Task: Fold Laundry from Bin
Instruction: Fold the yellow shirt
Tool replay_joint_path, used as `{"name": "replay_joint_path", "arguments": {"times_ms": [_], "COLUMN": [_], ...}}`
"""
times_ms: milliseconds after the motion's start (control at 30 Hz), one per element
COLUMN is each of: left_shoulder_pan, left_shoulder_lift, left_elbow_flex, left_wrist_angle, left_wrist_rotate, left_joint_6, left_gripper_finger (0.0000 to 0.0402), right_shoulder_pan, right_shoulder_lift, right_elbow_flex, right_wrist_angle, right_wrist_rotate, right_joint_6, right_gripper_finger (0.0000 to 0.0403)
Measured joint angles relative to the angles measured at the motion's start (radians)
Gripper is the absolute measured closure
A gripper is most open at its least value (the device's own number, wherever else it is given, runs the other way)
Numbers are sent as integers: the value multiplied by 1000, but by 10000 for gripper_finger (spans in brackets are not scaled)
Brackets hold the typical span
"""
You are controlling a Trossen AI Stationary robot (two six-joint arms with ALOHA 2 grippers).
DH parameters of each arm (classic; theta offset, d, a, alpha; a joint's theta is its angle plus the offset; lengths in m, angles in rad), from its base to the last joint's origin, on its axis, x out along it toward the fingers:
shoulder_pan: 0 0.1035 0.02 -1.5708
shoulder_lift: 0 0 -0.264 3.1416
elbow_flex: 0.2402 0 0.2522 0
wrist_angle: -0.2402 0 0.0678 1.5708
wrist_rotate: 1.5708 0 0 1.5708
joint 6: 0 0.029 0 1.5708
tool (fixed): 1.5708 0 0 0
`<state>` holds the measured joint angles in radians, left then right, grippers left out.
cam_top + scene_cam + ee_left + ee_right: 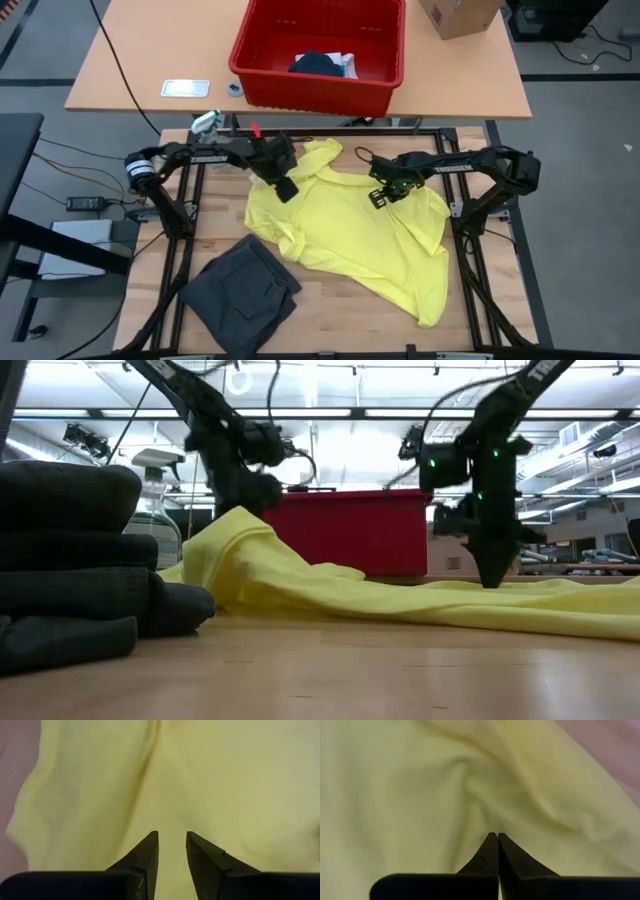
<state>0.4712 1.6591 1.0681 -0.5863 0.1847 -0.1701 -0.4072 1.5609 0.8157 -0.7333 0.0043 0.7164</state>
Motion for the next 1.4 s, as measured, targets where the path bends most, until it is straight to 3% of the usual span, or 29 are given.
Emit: {"name": "replay_joint_path", "arguments": {"times_ms": [133,233,367,567,633,767,933,1067,1300,1400], "left_shoulder_pan": [19,50,77,77,78,78,83,83,83,82], "left_shoulder_lift": [113,168,183,155,142,116,111,111,110,110], "left_elbow_flex": [-1,7,3,-7,-6,3,63,95,104,104], "left_wrist_angle": [-2,-114,-323,-505,-518,-497,-466,-412,-383,-387], "left_wrist_rotate": [-56,-46,-78,-145,-143,-111,-105,-104,-102,-102], "left_joint_6": [1,1,5,13,12,-1,-11,-20,-42,-58], "left_gripper_finger": [299,299,299,299,299,299,299,299,299,299], "right_shoulder_pan": [-59,-94,-108,-42,-18,-17,-81,-141,-302,-382], "right_shoulder_lift": [35,61,94,124,113,53,81,152,195,171], "right_elbow_flex": [-4,33,118,192,196,200,200,200,198,198], "right_wrist_angle": [28,67,78,29,-27,-80,20,1,-77,-80], "right_wrist_rotate": [-10,-58,-131,-226,-177,24,-13,-28,165,182], "right_joint_6": [7,-32,-143,-237,-245,-245,-295,-330,-318,-309], "right_gripper_finger": [402,402,402,402,402,402,402,402,403,403]}}
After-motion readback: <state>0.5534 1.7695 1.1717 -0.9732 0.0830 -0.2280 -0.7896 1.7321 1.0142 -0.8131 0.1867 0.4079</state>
